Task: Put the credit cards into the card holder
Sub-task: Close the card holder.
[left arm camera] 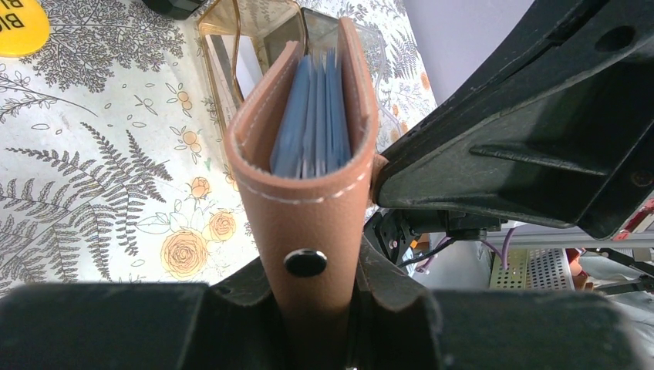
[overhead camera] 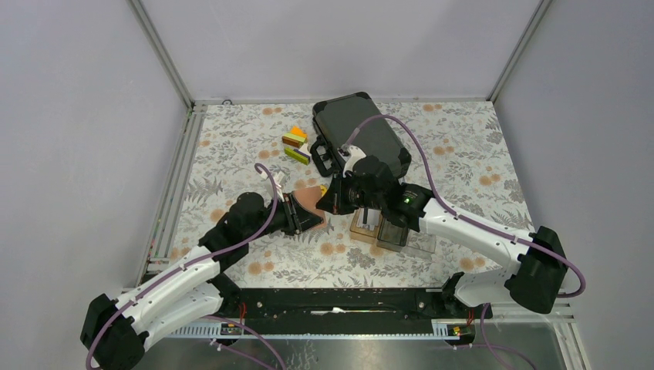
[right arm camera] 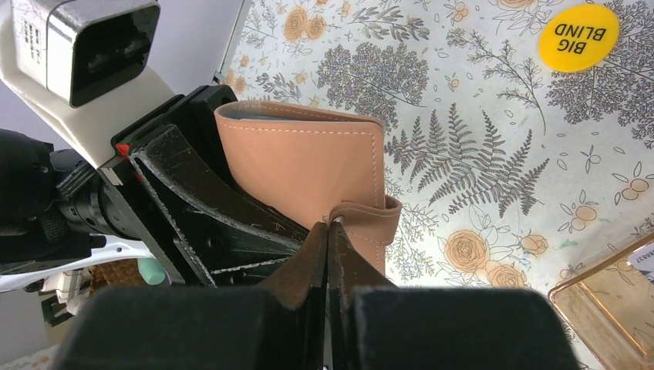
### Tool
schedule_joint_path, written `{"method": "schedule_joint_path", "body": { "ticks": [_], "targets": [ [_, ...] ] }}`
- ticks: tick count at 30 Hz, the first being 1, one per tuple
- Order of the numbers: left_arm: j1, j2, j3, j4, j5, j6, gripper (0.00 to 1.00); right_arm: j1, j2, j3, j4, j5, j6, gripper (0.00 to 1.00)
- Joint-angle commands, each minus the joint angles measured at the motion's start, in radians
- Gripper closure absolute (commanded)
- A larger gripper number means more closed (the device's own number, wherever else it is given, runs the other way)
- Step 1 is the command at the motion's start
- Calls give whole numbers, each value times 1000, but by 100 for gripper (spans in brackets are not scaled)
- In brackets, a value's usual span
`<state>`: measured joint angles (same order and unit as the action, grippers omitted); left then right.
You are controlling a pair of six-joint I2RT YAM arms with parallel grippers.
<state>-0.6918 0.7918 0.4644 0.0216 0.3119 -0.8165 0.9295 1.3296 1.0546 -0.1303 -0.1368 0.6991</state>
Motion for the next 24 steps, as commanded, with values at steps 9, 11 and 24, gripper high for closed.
{"method": "schedule_joint_path", "body": {
  "ticks": [9,11,24],
  "targets": [
    [-9,2,25,100,28,-19,100,6,10,9,2,-19,-44,100],
    [-9,0,25,97,26,-18,100,8,14,11,1,-24,-45,100],
    [-9,14,22,112,38,-23,100,17,35,27,-24,-36,-60,100]
  ]
}}
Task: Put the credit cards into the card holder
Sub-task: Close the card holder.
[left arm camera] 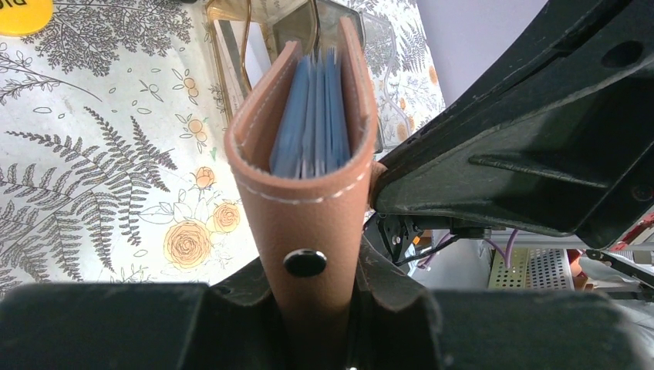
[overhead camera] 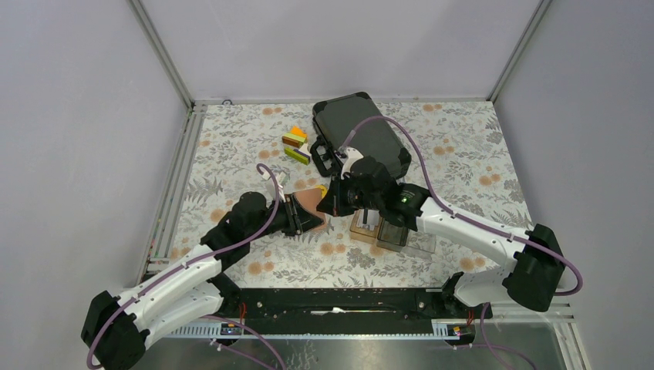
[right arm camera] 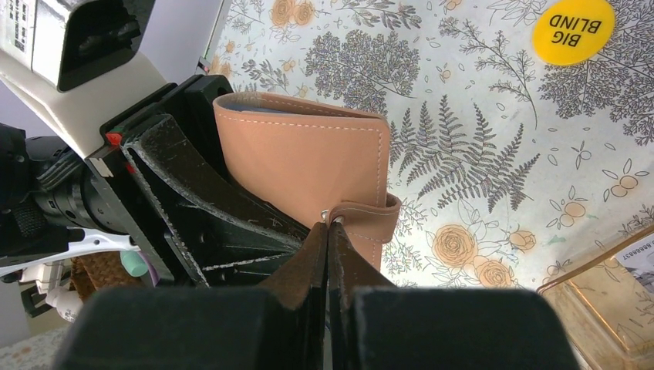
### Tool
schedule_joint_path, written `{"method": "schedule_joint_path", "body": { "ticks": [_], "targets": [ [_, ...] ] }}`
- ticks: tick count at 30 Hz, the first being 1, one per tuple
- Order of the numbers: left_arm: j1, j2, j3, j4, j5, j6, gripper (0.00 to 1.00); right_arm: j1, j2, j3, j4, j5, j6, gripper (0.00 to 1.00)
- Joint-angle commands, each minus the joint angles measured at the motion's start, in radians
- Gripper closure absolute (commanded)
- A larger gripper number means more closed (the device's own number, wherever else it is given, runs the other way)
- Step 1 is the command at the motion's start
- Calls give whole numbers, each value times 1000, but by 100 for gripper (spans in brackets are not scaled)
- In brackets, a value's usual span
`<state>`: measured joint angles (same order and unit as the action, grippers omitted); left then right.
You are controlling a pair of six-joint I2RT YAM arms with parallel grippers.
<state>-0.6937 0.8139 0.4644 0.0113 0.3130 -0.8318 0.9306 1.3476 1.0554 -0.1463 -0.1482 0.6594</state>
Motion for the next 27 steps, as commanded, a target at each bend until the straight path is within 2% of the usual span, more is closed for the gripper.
{"method": "schedule_joint_path", "body": {
  "ticks": [1,27],
  "targets": [
    [-7,-9,21,123,35,-7,100,16,16,24,-5,-25,-20,100],
    [-7,20,17,138,87,3,100,22,45,66,14,-55,-49,100]
  ]
}}
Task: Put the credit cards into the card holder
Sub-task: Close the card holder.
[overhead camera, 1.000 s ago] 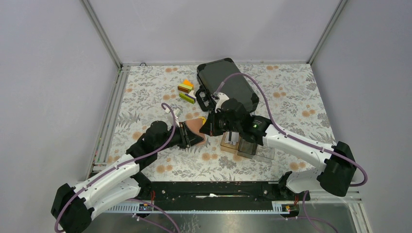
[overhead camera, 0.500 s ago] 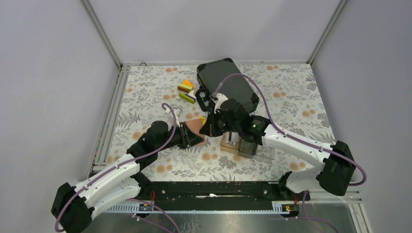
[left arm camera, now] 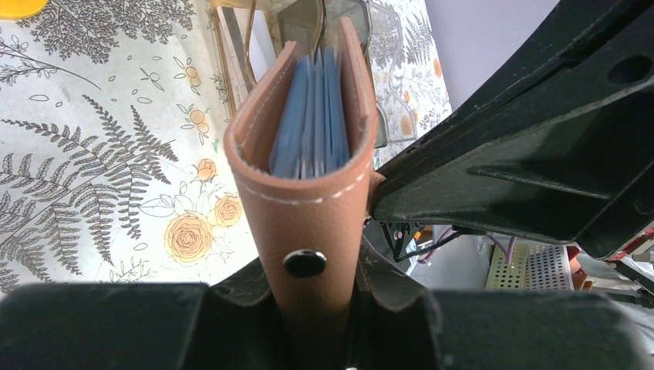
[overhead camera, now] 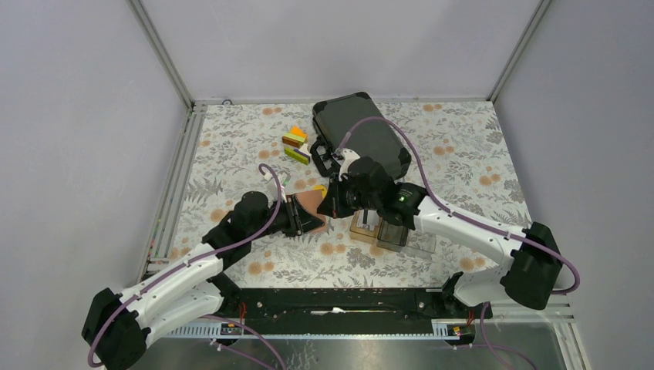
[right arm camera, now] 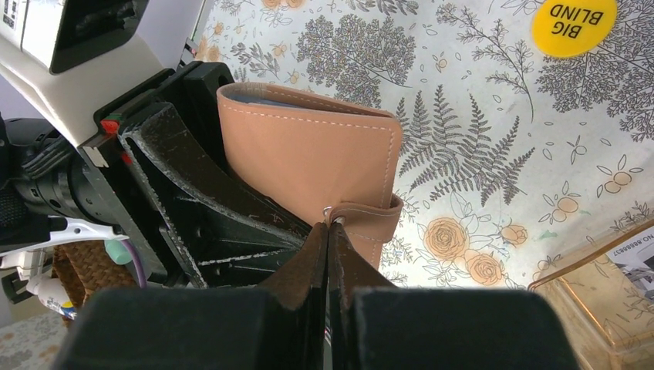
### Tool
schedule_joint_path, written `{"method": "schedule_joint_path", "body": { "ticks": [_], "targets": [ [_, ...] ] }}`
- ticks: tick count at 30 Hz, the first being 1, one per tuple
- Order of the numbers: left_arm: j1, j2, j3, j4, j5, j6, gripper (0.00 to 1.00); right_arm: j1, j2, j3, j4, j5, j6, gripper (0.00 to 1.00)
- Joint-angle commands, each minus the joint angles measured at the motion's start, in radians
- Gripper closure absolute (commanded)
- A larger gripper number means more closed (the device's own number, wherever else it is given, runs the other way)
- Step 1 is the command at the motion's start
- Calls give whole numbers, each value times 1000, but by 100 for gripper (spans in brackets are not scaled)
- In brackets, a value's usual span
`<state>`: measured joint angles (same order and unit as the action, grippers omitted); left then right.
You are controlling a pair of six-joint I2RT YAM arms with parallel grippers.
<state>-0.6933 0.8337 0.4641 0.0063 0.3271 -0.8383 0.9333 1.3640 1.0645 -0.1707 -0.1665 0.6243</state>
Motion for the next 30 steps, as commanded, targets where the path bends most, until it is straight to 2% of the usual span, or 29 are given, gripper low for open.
{"method": "schedule_joint_path", "body": {
  "ticks": [1,21,30],
  "targets": [
    [-8,3,16,146,77,9,100,19,36,61,42,-41,-15,100],
    [-8,33,29,194,140,37,100,59,193,70,160,-123,38,100],
    [-9,28,34,200,184,62,100,73,270,83,263,-169,72,100]
  ]
}}
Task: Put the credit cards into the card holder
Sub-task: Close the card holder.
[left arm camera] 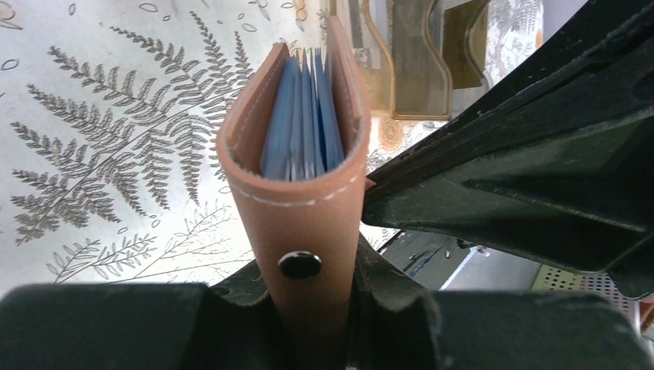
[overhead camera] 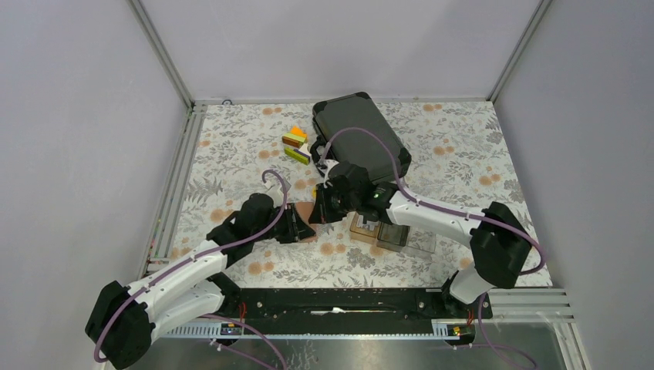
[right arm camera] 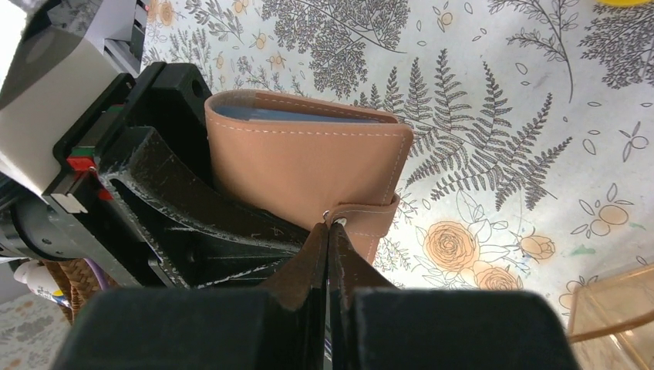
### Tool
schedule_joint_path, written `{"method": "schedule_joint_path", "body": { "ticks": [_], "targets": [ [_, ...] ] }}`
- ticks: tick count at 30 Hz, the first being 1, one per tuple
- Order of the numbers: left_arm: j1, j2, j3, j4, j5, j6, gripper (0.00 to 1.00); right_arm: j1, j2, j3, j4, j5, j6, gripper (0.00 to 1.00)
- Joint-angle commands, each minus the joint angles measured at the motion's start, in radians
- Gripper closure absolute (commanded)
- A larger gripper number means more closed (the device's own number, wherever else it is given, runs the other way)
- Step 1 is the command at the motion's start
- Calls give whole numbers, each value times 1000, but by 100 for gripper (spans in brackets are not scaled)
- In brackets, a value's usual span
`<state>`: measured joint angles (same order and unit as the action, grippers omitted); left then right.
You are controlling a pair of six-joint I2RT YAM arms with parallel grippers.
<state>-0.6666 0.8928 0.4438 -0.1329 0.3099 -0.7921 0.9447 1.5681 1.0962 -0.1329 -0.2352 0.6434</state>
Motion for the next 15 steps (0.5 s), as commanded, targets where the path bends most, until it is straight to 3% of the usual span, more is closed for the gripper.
{"method": "schedule_joint_path", "body": {
  "ticks": [1,15],
  "targets": [
    [-36,-34,56,328,200,22,100,63,71,53,233,-98,58,100],
    [-36,-75,42,294,240,78,100,63,164,128,259,-151,75,100]
  ]
}}
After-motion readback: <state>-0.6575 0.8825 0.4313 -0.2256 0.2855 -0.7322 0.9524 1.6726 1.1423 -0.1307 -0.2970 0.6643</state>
